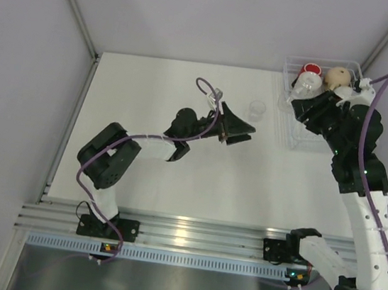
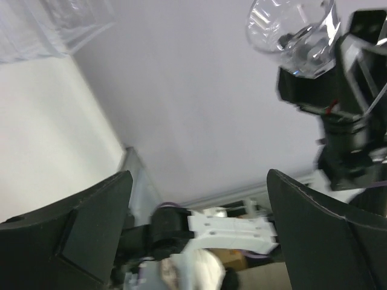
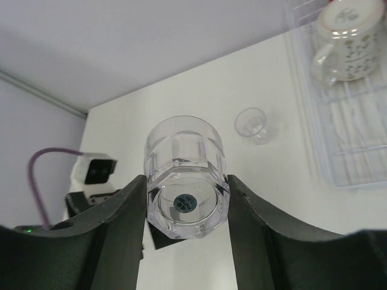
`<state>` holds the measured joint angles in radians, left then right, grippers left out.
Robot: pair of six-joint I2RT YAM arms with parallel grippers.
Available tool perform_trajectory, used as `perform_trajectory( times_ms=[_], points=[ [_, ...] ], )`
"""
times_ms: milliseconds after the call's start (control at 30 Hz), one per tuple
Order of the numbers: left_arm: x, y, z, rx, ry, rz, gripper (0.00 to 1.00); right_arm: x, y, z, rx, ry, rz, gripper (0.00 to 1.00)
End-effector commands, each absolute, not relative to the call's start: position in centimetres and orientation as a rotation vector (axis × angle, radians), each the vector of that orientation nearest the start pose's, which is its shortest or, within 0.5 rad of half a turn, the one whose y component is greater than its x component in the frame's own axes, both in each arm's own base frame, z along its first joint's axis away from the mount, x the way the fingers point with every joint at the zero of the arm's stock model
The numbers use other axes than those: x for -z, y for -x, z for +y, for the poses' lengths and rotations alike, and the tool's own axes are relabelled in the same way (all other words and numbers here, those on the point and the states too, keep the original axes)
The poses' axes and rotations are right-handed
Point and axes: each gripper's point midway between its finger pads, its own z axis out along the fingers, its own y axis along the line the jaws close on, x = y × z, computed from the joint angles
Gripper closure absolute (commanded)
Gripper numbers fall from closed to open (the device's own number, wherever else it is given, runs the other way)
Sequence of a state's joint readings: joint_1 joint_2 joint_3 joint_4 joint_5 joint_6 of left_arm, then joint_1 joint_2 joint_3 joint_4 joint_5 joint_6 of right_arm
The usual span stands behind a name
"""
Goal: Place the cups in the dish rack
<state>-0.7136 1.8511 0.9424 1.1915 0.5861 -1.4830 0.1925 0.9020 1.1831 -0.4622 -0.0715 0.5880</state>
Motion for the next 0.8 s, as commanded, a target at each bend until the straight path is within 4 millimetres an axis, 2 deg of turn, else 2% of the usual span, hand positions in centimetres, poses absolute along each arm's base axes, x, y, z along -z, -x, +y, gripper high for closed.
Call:
perform_trajectory(
  times_ms=[0, 33, 67, 100, 133, 167, 200, 233, 267, 333, 367, 400, 433, 533, 567, 633, 667, 700, 767],
  points=[
    [-29.4, -27.9, -40.9, 1.785, -0.246, 1.686, 0.02, -36.9, -30.8, 5.2, -0.362, -0.38, 1.791, 1.0],
    [-27.3, -27.9, -40.9, 1.671, -0.234, 1.822, 0.02, -36.2, -31.6, 4.4, -0.301, -0.396, 1.817, 1.0],
    [-27.1, -28.0, -40.5, 1.585, -0.251, 1.846, 0.02, -36.4, -31.9, 3.6, -0.268, -0.411, 1.821, 1.0],
    [-28.8, -28.0, -39.8, 1.481, -0.32, 1.79, 0.02, -36.2, -32.2, 3.1, -0.246, -0.419, 1.833, 1.0],
    [-26.8, -28.7, -39.0, 1.307, -0.319, 1.87, 0.02, -35.6, -33.0, 2.0, -0.194, -0.443, 1.859, 1.0],
    [-26.7, -28.8, -38.3, 1.227, -0.327, 1.888, 0.02, -35.2, -33.4, 1.4, -0.166, -0.456, 1.876, 1.0],
    [-28.2, -29.1, -37.4, 1.149, -0.321, 1.865, 0.02, -35.0, -33.7, 0.8, -0.142, -0.469, 1.887, 1.0],
    [-27.5, -29.5, -36.5, 1.032, -0.294, 1.892, 0.02, -34.0, -34.6, 0.2, -0.11, -0.483, 1.917, 1.0],
    [-26.1, -29.3, -35.1, 0.92, -0.322, 1.948, 0.02, -34.1, -34.9, -0.9, -0.076, -0.498, 1.919, 1.0],
    [-26.2, -29.3, -33.1, 0.799, -0.294, 1.949, 0.02, -32.2, -35.9, -2.2, -0.005, -0.523, 1.982, 1.0],
    [-25.5, -29.0, -32.2, 0.749, -0.307, 1.969, 0.02, -32.1, -36.1, -3.6, 0.032, -0.557, 1.983, 1.0],
    [-25.3, -28.9, -31.5, 0.72, -0.299, 1.97, 0.02, -30.7, -36.8, -4.1, 0.056, -0.569, 2.025, 1.0],
    [-25.2, -28.6, -30.4, 0.688, -0.281, 1.962, 0.02, -30.2, -37.1, -4.6, 0.072, -0.573, 2.042, 1.0],
    [-24.9, -28.1, -28.8, 0.645, -0.275, 1.948, 0.02, -28.2, -38.5, -6.2, 0.107, -0.605, 2.095, 1.0],
    [-25.1, -28.0, -28.5, 0.639, -0.277, 1.939, 0.02, -28.4, -38.9, -7.0, 0.117, -0.625, 2.09, 1.0],
    [-25.0, -27.8, -28.3, 0.637, -0.284, 1.942, 0.02, -26.8, -39.9, -7.7, 0.135, -0.64, 2.151, 1.0],
    [-25.1, -27.5, -28.3, 0.651, -0.3, 1.94, 0.02, -27.4, -40.5, -8.4, 0.148, -0.652, 2.138, 1.0],
    [-25.1, -27.3, -28.4, 0.657, -0.31, 1.942, 0.02, -26.3, -41.2, -8.8, 0.172, -0.663, 2.167, 1.0],
    [-25.4, -27.1, -28.4, 0.668, -0.32, 1.94, 0.02, -26.2, -41.9, -9.5, 0.205, -0.668, 2.184, 1.0]
  ],
)
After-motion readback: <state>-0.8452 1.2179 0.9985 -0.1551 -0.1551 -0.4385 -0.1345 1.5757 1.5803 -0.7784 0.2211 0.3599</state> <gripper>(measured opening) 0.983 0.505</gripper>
